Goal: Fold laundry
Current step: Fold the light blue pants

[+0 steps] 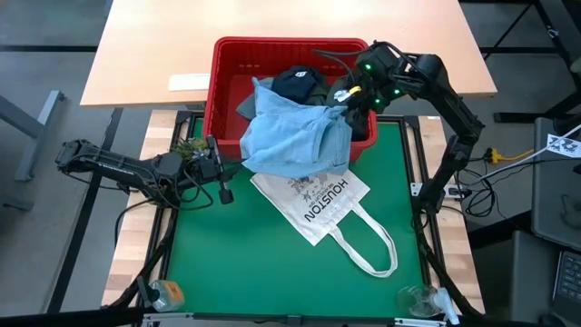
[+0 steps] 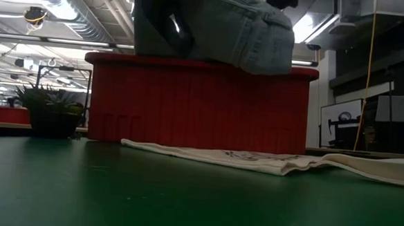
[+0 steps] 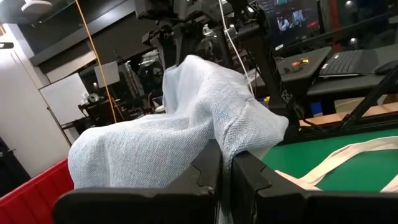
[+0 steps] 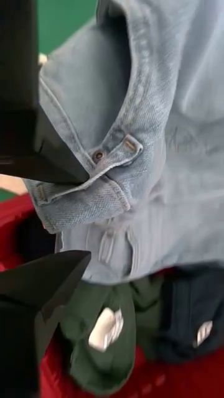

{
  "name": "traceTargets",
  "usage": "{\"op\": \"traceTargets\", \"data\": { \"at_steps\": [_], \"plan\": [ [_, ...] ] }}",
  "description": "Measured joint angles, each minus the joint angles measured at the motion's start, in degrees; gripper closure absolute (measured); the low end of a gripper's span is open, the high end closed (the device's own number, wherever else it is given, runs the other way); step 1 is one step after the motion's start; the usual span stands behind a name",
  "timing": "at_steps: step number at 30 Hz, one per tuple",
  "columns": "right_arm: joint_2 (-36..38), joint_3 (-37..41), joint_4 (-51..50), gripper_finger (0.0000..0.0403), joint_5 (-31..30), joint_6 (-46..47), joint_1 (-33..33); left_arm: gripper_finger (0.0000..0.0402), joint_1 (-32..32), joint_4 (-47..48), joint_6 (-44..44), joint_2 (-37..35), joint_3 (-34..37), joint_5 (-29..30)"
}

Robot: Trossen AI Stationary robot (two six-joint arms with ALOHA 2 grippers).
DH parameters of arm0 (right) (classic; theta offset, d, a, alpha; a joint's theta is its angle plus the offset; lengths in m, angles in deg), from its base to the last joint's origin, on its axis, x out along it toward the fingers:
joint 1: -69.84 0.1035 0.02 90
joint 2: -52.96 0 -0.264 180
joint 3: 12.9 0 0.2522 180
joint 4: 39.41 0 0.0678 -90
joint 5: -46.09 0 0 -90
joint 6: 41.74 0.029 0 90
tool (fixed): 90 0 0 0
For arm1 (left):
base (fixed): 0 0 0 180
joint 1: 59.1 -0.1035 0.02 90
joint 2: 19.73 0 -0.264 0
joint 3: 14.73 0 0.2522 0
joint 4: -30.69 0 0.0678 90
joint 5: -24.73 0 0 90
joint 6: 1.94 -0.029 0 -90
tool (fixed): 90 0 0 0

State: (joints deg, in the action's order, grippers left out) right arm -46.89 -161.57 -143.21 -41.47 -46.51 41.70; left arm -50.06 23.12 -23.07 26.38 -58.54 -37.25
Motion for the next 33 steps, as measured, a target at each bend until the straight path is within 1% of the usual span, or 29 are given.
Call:
{"op": "traceTargets", "data": {
  "at_steps": [6, 13, 15, 20, 23, 25, 27, 29, 32, 33],
  "plan": [
    [0.2, 0.0, 0.0, 0.0220, -3.3, 0.0, 0.0, 0.0390, 0.0, 0.0, 0.0, 0.0, 0.0, 0.0],
    [1.7, 0.0, 0.0, 0.0221, -2.8, 0.0, 0.0, 0.0390, 0.0, -0.1, 0.1, 0.0, 0.0, 0.0],
    [2.8, 0.0, 0.0, 0.0221, -1.8, 0.0, 0.0, 0.0390, 0.0, -0.1, 0.1, 0.0, 0.0, 0.0],
    [7.3, 0.0, 0.0, 0.0221, -1.8, -1.7, 0.0, 0.0390, 0.0, -0.1, 0.1, 0.0, 0.0, 0.0],
    [9.8, 0.0, 0.0, 0.0221, -3.4, -3.0, 0.0, 0.0390, 0.0, -0.1, 0.1, 0.0, 0.0, 0.0],
    [11.5, 0.0, 0.0, 0.0221, -3.4, -1.4, 0.0, 0.0390, 0.0, -0.1, 0.1, 0.0, 0.1, 0.0],
    [13.3, 0.9, 0.2, 0.0221, -0.5, 2.3, 0.0, 0.0390, 0.0, -0.1, 0.2, 0.0, 0.1, 0.0],
    [15.5, 3.0, 0.2, 0.0221, 4.8, 3.2, 0.0, 0.0390, 0.0, -0.1, 0.2, 0.0, 0.1, 0.0],
    [19.8, 9.8, 0.2, 0.0221, 13.9, 3.3, 0.1, 0.0390, 0.0, -0.1, 0.2, 0.0, 0.1, 0.0],
    [21.7, 13.0, 0.2, 0.0221, 15.9, 3.4, 0.1, 0.0390, 0.0, -0.1, 0.2, 0.0, 0.1, 0.0]
  ]
}}
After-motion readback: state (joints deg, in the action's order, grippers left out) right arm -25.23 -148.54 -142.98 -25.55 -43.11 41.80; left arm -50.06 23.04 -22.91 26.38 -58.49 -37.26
